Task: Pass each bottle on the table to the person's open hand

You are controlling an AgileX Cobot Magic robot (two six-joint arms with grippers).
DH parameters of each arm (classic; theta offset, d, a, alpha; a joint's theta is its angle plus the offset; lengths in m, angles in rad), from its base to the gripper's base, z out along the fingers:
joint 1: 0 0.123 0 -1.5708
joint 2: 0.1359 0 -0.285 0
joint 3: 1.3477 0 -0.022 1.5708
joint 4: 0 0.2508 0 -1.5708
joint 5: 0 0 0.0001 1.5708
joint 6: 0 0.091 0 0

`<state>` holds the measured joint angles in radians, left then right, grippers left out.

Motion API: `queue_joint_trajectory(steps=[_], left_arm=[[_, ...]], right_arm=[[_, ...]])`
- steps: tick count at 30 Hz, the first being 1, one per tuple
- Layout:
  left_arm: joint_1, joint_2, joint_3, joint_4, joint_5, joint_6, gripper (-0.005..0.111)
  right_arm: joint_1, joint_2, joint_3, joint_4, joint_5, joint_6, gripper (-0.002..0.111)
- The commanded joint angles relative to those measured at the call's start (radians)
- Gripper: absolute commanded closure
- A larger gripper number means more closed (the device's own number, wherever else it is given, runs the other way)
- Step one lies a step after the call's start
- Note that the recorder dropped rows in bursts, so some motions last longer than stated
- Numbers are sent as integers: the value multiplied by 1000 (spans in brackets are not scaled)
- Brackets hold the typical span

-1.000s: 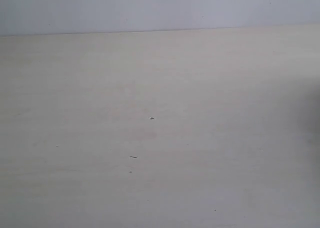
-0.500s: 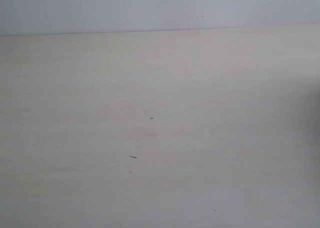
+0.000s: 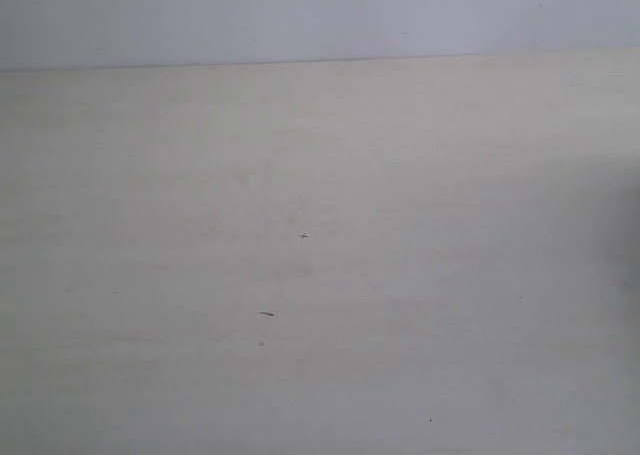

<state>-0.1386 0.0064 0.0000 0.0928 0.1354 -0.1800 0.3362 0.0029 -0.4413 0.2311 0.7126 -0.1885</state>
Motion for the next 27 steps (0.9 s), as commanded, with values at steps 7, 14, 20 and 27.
queue_joint_trajectory(steps=[7, 14, 20, 27], left_arm=[[2, -6, 0, -11, 5, -8, 100], [2, -6, 0, -11, 5, -8, 100], [2, -6, 0, -11, 5, -8, 100], [2, -6, 0, -11, 5, -8, 100]], right_arm=[[1, -3, 7, -3, -11, -4, 108], [-97, -3, 231, -164, -658, -39, 108], [-184, -3, 402, -157, -757, -25, 108], [-275, -3, 441, -105, -750, 47, 108]])
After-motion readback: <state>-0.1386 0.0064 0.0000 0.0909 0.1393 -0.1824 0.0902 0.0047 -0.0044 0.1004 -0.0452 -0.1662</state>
